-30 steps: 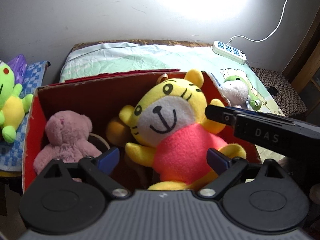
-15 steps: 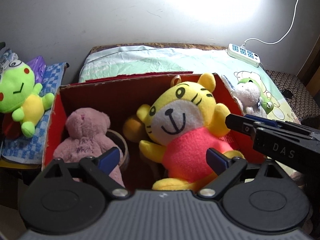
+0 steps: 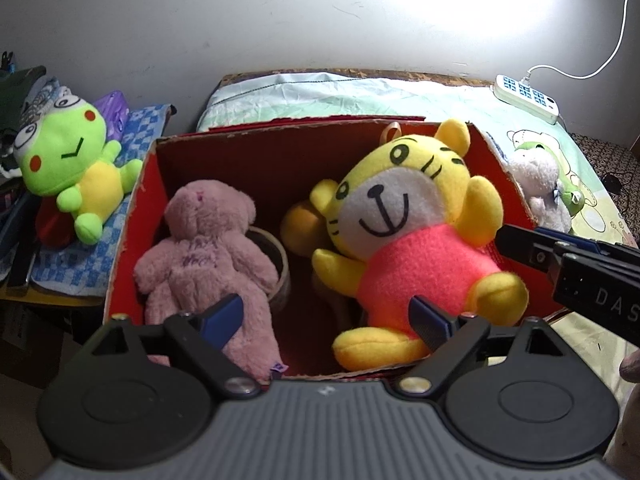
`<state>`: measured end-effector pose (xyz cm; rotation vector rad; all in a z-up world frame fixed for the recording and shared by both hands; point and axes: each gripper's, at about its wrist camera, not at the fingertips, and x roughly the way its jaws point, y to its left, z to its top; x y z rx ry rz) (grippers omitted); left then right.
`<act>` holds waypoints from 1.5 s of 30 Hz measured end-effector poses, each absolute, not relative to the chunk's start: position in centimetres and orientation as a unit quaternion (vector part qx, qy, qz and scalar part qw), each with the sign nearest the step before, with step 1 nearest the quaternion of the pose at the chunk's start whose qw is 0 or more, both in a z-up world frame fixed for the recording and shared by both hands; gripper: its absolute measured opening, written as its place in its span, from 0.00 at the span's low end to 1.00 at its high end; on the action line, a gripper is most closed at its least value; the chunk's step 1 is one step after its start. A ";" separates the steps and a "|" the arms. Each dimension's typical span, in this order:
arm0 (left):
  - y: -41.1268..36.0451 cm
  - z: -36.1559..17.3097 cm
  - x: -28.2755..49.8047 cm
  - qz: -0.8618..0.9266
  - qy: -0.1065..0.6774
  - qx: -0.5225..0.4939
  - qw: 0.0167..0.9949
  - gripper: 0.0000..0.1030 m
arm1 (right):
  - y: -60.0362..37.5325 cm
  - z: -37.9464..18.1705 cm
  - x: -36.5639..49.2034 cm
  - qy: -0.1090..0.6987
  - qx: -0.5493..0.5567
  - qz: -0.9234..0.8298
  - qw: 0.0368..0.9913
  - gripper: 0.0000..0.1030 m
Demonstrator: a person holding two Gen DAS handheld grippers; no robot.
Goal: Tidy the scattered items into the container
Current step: 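Withdraw the right gripper up out of the red box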
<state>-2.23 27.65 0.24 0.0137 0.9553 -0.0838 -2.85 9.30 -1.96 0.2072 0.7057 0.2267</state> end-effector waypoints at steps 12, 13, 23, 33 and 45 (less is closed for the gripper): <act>27.0 -0.8 -2.4 -0.020 0.466 0.011 0.885 0.91 | 9.3 -2.9 -3.2 0.361 0.097 0.112 0.921 0.36; 26.9 -0.8 -2.4 -0.020 0.465 0.011 0.885 0.91 | 9.3 -2.9 -3.3 0.360 0.095 0.112 0.921 0.36; 26.6 -1.2 -2.3 -0.010 0.461 0.008 0.887 0.94 | 9.5 -3.2 -3.8 0.345 0.078 0.114 0.928 0.34; 26.5 -1.6 -2.3 0.004 0.456 -0.003 0.890 0.96 | 9.9 -3.4 -4.3 0.332 0.056 0.112 0.935 0.33; 26.6 -1.9 -2.3 0.019 0.453 -0.010 0.891 0.99 | 10.0 -3.7 -4.7 0.316 0.052 0.114 0.940 0.33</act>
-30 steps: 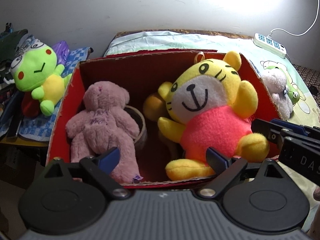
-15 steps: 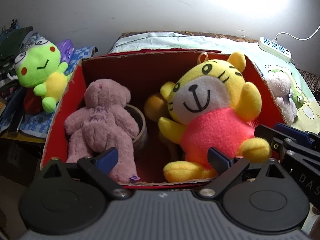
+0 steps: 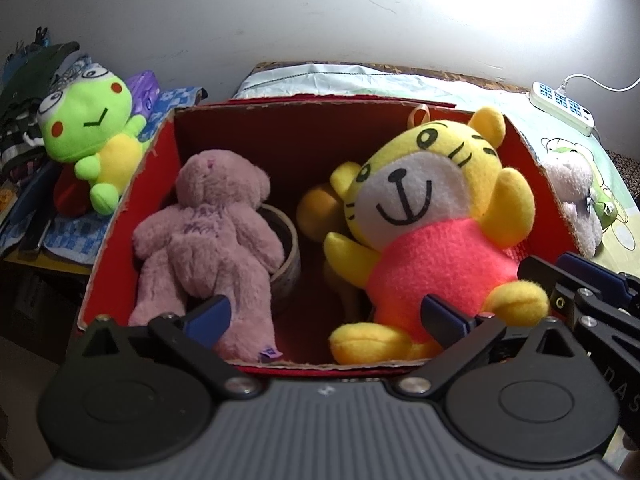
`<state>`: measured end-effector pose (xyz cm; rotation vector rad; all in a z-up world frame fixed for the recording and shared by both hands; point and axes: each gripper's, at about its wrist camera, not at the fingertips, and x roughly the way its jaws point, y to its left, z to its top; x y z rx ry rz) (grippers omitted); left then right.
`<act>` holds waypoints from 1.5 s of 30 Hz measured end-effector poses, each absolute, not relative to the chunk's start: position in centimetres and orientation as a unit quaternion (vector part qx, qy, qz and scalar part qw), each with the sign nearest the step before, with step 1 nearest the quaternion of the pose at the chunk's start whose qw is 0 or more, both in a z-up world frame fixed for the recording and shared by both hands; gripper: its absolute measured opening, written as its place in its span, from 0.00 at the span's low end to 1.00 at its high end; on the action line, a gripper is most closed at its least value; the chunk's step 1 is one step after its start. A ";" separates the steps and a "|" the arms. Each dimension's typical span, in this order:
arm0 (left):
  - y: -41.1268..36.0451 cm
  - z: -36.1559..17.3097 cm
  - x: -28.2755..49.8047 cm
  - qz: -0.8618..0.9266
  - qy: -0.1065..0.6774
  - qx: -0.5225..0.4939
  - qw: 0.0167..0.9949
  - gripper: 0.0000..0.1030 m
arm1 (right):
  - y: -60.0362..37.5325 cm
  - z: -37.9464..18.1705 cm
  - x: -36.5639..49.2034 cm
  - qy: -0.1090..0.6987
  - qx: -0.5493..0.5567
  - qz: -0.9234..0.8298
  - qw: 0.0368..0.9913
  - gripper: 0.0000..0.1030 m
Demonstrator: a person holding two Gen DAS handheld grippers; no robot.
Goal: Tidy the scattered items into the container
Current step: 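Withdraw the right gripper up out of the red box, then move the right gripper toward the white sheep plush and green plush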
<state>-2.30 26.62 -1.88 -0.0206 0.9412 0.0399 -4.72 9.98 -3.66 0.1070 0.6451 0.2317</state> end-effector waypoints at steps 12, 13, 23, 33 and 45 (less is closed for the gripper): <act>26.3 -1.8 -2.3 0.037 0.455 -0.004 0.890 0.99 | 9.9 -3.6 -4.4 0.328 0.021 0.157 0.931 0.33; 26.3 -1.8 -2.4 0.038 0.453 -0.004 0.891 0.99 | 9.8 -3.6 -4.2 0.332 0.026 0.163 0.929 0.33; 25.7 0.2 -3.4 0.094 0.435 -0.002 0.896 0.97 | 8.0 -3.1 -3.8 0.342 0.045 0.214 0.914 0.33; 22.6 3.3 -4.1 0.112 0.410 0.002 0.905 0.97 | 5.0 -1.9 -4.2 0.321 0.045 0.269 0.907 0.35; 15.5 5.1 -3.3 0.080 0.389 0.015 0.917 0.97 | -1.8 -2.5 -2.9 0.335 0.076 0.246 0.906 0.36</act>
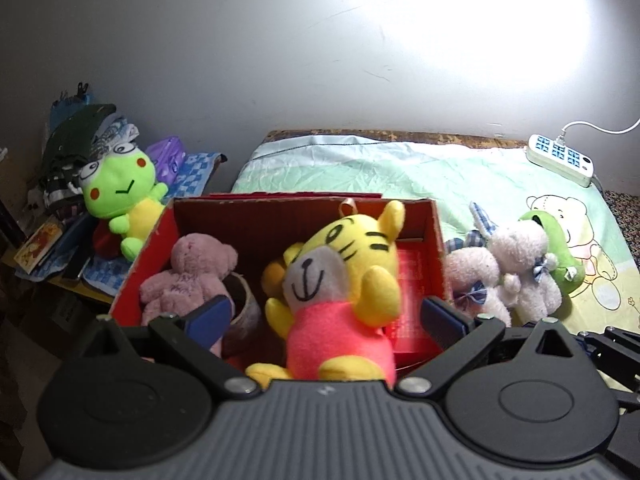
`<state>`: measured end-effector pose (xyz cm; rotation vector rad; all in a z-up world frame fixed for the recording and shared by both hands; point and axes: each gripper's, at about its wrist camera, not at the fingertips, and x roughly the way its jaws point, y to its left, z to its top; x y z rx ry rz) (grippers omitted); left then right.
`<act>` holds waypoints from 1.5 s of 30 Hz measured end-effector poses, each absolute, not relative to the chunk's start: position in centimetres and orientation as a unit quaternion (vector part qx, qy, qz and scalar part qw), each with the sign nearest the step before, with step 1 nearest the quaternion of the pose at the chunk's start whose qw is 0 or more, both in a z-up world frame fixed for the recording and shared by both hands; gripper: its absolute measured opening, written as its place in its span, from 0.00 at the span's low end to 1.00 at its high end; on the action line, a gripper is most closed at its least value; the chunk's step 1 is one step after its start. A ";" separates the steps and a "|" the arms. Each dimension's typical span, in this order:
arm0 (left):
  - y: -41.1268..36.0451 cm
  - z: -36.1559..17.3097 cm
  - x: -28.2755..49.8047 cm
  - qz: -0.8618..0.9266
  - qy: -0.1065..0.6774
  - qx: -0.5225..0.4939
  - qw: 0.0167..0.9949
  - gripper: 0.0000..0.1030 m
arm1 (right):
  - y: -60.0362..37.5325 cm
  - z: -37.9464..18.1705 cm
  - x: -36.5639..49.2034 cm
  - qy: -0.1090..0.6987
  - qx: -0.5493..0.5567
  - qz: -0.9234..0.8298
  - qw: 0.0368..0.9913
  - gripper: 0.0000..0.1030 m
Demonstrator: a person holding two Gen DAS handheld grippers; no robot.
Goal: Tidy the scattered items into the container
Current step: 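Move the right gripper toward the white sheep plush and green plush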
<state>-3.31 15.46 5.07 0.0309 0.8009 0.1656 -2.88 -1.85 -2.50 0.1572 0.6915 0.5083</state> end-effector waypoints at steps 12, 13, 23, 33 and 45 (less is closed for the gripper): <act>5.4 2.8 -1.4 -0.020 0.412 0.046 0.910 0.97 | -10.7 -5.5 -1.3 0.393 0.100 0.174 0.897 0.36; 4.6 2.4 -1.2 -0.033 0.414 0.045 0.908 0.98 | -11.4 -5.6 -1.1 0.397 0.101 0.166 0.897 0.36; 1.0 -1.8 1.1 -0.091 0.444 0.015 0.891 0.94 | -17.9 -5.3 1.3 0.398 0.120 0.116 0.902 0.35; 0.6 -4.1 4.1 -0.083 0.441 0.023 0.894 0.80 | -16.0 -6.3 6.6 0.393 0.147 0.239 0.875 0.31; 1.1 -6.2 8.4 -0.091 0.444 0.015 0.891 0.75 | -14.5 -10.3 11.2 0.426 0.181 0.266 0.845 0.28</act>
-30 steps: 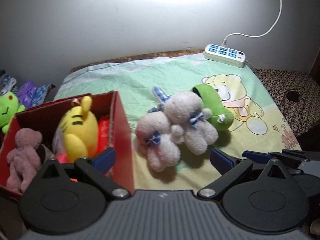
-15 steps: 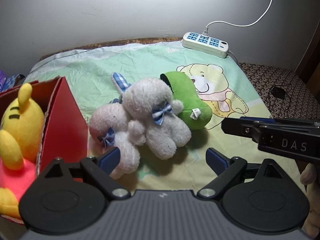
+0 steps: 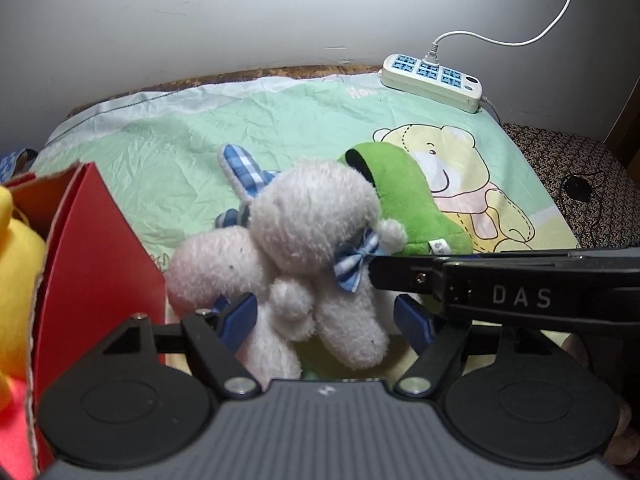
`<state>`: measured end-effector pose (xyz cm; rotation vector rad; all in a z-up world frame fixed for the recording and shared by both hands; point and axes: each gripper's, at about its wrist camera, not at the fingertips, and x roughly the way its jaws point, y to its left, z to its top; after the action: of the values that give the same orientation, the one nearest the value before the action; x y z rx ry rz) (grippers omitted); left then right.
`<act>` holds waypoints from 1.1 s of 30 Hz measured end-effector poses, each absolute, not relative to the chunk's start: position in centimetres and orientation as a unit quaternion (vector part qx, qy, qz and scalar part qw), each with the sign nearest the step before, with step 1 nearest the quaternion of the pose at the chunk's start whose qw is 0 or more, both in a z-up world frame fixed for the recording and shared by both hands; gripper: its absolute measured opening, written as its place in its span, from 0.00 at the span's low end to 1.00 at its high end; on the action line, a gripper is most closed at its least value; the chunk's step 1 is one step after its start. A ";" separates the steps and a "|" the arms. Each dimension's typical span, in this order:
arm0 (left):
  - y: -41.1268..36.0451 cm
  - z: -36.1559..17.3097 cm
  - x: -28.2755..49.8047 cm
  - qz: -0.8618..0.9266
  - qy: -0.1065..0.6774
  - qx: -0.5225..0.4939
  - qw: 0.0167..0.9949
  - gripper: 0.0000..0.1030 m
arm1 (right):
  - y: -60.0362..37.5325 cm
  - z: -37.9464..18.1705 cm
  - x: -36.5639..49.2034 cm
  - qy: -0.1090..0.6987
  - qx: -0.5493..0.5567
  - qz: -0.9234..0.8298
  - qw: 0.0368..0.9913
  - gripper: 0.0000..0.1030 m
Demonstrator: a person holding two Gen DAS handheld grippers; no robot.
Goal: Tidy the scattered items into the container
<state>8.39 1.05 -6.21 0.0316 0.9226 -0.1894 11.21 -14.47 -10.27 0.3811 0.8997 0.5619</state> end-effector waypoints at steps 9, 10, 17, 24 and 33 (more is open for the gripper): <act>0.7 -7.3 9.5 -0.106 0.434 0.053 0.893 0.79 | -13.6 -12.3 12.9 0.433 0.202 0.295 0.828 0.28; 0.7 -7.4 9.5 -0.106 0.433 0.053 0.893 0.79 | -13.5 -12.2 12.9 0.434 0.201 0.297 0.827 0.28; 0.8 -7.5 9.0 -0.117 0.429 0.058 0.894 0.84 | -13.3 -12.7 13.1 0.453 0.205 0.313 0.809 0.33; 0.9 -7.5 8.9 -0.123 0.425 0.059 0.895 0.84 | -13.5 -13.1 13.1 0.462 0.220 0.316 0.799 0.28; 0.3 -6.5 5.7 -0.168 0.432 0.052 0.884 0.74 | -14.3 -12.6 10.1 0.481 0.216 0.311 0.791 0.19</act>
<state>5.67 0.29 -6.45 0.1091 0.8994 -0.3500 10.09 -14.35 -12.55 0.4640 1.0360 0.6683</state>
